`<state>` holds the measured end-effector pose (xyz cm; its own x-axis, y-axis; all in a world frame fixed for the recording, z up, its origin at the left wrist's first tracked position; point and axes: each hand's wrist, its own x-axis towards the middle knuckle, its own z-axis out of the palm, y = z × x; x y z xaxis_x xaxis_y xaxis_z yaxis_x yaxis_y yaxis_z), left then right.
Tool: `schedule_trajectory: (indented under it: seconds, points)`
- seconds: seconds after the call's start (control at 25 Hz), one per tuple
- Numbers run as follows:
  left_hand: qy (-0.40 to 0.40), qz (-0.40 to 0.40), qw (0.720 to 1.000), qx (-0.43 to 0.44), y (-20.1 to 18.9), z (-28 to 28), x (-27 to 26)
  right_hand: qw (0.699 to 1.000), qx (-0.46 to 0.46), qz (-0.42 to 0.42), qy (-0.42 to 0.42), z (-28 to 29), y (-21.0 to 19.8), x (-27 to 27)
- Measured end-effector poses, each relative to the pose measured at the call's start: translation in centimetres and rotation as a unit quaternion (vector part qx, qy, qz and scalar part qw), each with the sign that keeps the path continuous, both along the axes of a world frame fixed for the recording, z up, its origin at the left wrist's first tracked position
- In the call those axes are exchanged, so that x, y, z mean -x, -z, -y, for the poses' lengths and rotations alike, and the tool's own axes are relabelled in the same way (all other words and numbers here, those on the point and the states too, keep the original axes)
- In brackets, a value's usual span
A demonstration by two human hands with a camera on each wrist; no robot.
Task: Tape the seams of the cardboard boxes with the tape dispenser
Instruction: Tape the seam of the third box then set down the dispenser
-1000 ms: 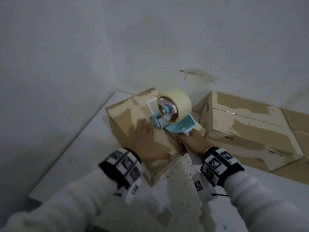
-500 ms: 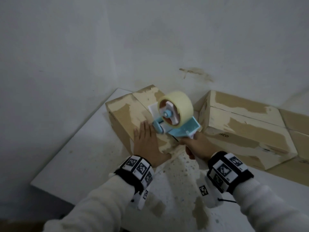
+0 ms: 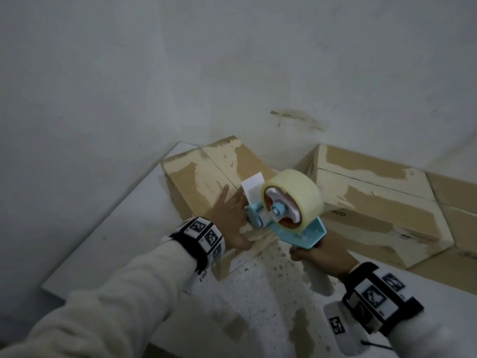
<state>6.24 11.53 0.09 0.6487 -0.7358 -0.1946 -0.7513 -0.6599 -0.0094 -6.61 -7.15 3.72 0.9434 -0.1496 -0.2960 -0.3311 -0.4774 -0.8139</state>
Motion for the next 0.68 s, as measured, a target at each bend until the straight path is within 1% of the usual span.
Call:
schedule_trajectory:
  seconds: [0.12,0.32,0.44,0.56,0.68]
  points:
    - [0.019,0.000,1.000,-0.012,0.2,0.1,-0.8,0.996,-0.074,-0.004,0.045,-0.6,0.3,-1.0]
    - [0.009,-0.004,1.000,-0.025,-0.4,0.2,-1.4,0.997,-0.067,0.030,0.032,-0.8,0.4,-2.1]
    - [0.025,0.006,0.999,-0.034,-0.1,0.4,-1.2,0.995,-0.081,0.027,0.060,0.1,0.5,0.1]
    - [0.019,-0.020,0.999,-0.024,0.0,0.3,-1.4,0.987,-0.117,0.004,0.107,1.5,1.5,3.4]
    - [0.031,0.000,0.999,-0.030,-0.2,0.8,-0.6,0.985,-0.122,-0.008,0.122,1.9,2.3,4.3]
